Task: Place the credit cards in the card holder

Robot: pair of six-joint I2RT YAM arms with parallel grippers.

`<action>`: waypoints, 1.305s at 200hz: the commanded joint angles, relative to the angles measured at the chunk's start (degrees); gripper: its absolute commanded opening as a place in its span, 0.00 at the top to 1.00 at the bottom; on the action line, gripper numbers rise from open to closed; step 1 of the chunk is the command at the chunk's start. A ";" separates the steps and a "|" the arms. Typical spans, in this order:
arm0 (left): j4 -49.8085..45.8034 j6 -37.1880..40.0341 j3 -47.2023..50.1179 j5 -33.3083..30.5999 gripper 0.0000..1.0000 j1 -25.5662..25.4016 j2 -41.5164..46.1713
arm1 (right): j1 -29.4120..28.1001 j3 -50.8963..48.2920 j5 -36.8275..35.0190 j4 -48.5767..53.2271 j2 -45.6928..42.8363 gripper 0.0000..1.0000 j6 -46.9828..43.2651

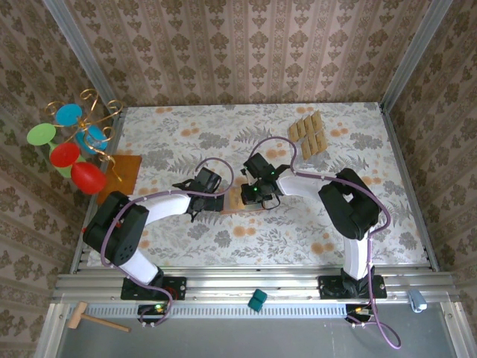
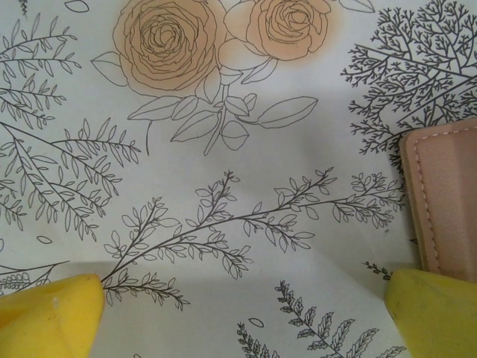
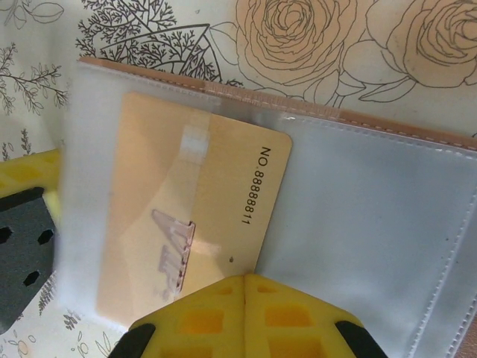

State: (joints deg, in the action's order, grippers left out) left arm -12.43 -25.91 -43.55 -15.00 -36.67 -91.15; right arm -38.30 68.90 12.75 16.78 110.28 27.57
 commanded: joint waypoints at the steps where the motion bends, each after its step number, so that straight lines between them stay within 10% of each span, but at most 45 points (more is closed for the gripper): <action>1: -0.02 0.84 0.30 1.26 0.00 0.11 -2.95 | 0.31 0.76 -1.42 1.78 -2.61 0.99 -0.39; 261: 1.79 1.08 1.25 1.89 0.00 0.37 -3.79 | -1.63 4.91 -0.53 2.31 5.06 1.00 -0.15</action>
State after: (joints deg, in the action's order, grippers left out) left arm -11.33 -25.69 -43.55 -14.74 -36.56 -91.57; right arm -38.72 72.25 11.99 16.99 113.38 27.35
